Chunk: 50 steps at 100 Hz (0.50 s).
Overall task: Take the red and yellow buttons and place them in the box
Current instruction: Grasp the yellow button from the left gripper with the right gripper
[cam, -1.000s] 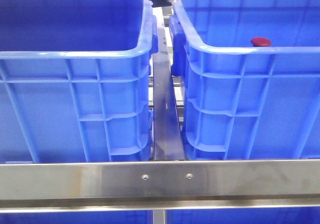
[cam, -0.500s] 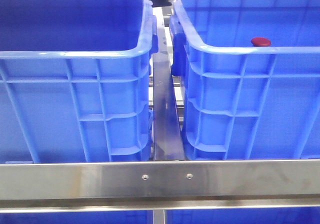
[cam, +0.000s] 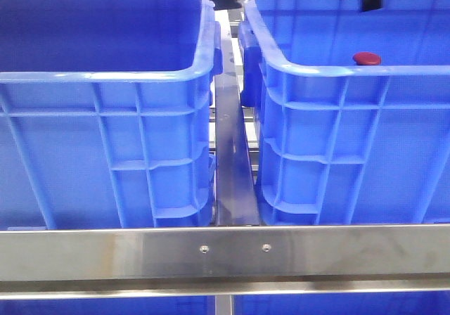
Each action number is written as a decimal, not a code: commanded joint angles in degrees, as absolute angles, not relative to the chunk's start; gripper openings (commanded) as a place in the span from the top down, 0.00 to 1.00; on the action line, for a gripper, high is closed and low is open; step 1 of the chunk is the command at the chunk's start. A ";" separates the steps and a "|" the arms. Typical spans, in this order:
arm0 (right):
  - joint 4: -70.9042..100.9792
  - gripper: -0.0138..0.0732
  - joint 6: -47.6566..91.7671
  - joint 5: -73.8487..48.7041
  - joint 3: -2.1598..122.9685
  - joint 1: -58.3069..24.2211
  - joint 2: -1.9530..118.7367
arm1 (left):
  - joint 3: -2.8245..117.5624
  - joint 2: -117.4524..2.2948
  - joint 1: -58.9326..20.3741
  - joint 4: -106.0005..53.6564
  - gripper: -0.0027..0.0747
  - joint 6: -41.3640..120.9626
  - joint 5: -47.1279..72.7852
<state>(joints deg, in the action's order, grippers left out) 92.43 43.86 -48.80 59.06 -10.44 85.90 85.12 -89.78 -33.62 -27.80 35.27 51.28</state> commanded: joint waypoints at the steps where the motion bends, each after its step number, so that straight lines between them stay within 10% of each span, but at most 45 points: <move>1: 95.88 0.21 44.14 -49.52 61.07 -10.63 84.31 | 86.84 -87.60 -34.06 -30.25 0.66 35.38 48.38; 21: 95.88 0.57 44.21 -50.23 61.07 -10.63 84.31 | 86.84 -87.60 -34.06 -29.86 0.52 35.78 48.58; 39: 95.93 0.59 45.02 -49.88 61.07 -10.25 84.20 | 86.84 -87.60 -34.06 -29.43 0.09 35.78 48.56; 50: 95.86 0.59 50.00 -49.24 61.62 -8.06 83.53 | 86.84 -87.60 -34.06 -29.43 0.08 35.78 49.05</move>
<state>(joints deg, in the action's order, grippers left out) 92.33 45.68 -48.09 59.06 -9.90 86.21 85.12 -89.78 -33.62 -27.45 35.72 51.28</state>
